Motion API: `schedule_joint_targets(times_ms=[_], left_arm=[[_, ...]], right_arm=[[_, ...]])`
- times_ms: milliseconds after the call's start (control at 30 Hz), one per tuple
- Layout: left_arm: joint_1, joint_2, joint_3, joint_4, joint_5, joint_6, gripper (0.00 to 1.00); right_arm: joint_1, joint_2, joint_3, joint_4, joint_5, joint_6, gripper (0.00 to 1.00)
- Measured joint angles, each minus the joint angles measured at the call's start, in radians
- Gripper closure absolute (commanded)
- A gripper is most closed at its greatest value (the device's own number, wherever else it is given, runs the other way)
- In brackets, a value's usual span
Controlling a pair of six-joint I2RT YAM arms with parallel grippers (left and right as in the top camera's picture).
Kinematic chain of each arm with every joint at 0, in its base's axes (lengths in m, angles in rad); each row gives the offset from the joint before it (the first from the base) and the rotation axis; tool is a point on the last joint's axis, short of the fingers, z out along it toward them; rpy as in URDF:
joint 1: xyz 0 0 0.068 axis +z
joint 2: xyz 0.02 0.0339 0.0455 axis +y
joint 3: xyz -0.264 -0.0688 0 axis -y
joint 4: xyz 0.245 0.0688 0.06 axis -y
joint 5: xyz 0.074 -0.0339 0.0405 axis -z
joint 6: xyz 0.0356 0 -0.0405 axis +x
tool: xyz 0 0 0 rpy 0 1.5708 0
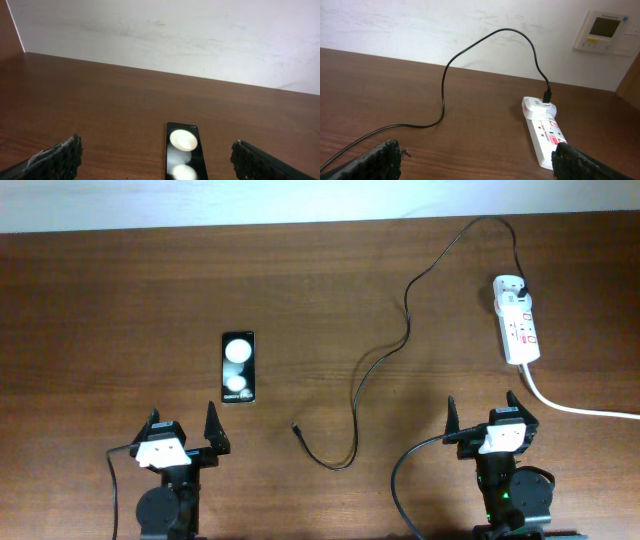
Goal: Plug charger to phone and switch on socket
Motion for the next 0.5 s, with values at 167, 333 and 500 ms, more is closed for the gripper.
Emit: schedule_joint_targets(times_ms=[167,333,500], left_arm=[[0.0,0.0,0.0,0.003,-0.05,0.0,0.01],[0.0,0.0,0.0,0.004,-0.061,0.0,0.01],[0.0,0.0,0.0,0.004,-0.068,0.0,0.01]], right_arm=[[0.0,0.0,0.0,0.0,0.0,0.0,0.01],[0.0,0.0,0.0,0.0,0.0,0.0,0.01],[0.0,0.0,0.0,0.0,0.0,0.0,0.01]])
